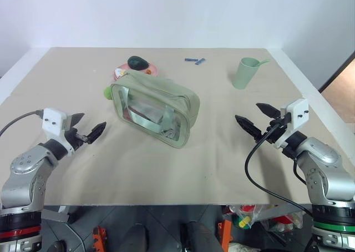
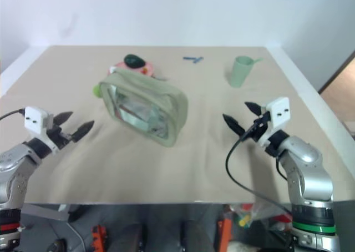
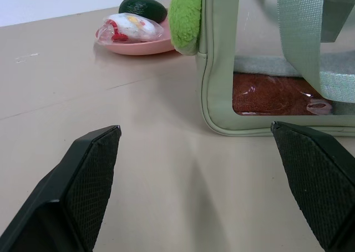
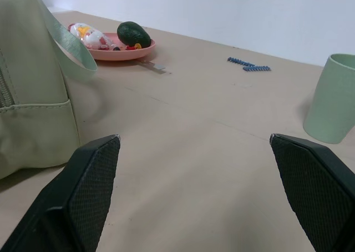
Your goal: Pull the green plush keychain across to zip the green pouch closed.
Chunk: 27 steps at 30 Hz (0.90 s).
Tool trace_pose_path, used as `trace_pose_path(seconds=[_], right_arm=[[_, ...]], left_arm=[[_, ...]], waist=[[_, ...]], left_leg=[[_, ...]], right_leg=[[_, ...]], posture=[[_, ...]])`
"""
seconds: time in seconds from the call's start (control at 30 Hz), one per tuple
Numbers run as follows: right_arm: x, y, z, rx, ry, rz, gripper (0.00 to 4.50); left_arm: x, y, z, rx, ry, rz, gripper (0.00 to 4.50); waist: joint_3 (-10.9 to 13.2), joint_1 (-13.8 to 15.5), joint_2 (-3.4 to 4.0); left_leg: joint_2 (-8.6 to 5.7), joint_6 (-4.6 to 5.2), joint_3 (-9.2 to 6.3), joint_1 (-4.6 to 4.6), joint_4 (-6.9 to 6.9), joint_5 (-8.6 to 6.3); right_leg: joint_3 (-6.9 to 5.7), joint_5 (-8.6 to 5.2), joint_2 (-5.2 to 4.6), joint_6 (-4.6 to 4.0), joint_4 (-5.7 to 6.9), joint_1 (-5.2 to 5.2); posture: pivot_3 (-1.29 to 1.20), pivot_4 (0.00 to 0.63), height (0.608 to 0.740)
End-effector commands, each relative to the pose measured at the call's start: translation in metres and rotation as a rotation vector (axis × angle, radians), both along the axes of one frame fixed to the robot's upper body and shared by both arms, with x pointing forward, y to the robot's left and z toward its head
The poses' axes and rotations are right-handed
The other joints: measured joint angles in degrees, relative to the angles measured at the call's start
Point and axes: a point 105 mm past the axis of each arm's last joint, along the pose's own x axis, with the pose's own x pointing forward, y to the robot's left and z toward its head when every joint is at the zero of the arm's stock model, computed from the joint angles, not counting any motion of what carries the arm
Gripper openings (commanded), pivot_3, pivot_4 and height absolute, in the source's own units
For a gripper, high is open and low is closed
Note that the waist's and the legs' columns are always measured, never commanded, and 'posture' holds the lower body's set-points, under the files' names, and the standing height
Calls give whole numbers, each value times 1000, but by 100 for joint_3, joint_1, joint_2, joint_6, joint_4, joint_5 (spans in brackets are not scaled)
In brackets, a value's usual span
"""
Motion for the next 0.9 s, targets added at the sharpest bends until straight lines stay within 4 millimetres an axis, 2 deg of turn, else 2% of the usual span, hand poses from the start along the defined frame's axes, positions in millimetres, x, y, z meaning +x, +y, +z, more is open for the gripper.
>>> trace_pose_path(seconds=[0.03, 0.6, 0.7, 0.77, 0.9], right_arm=[[-5, 0, 1, -19, -6, 24, 4483], [-7, 5, -2, -12, 14, 49, 4483], [-8, 5, 2, -5, 12, 58, 4483], [-10, 9, 10, 20, 19, 100, 4483], [-9, 37, 45, 40, 11, 270, 4483]], left_arm=[[1, -4, 14, 20, -46, -21, 4496], [-1, -20, 25, -9, -56, -135, 4496], [-9, -33, 35, -36, -56, -226, 4496], [-21, -50, 45, -62, -39, -352, 4496], [-48, -84, 56, -32, 30, -596, 4496]], waist=[[0, 0, 0], [0, -3, 0], [1, -3, 0], [1, -4, 0], [9, -26, 11]], left_leg=[[0, 0, 0, 0, 0, 0], [1, 0, 5, 0, 0, 0], [0, 0, 5, -1, 0, 0], [1, 0, 5, -2, 0, 0], [2, 0, 19, -4, 1, 0]], right_leg=[[0, 0, 0, 0, 0, 0], [3, 0, 1, 1, 0, -1], [3, 0, 0, 1, 0, -1], [3, 0, 1, 1, 0, -2], [14, 3, 2, 1, 1, -11]], posture=[[0, 150, 740], [0, 150, 740], [0, 150, 740], [0, 150, 740], [0, 150, 740]])
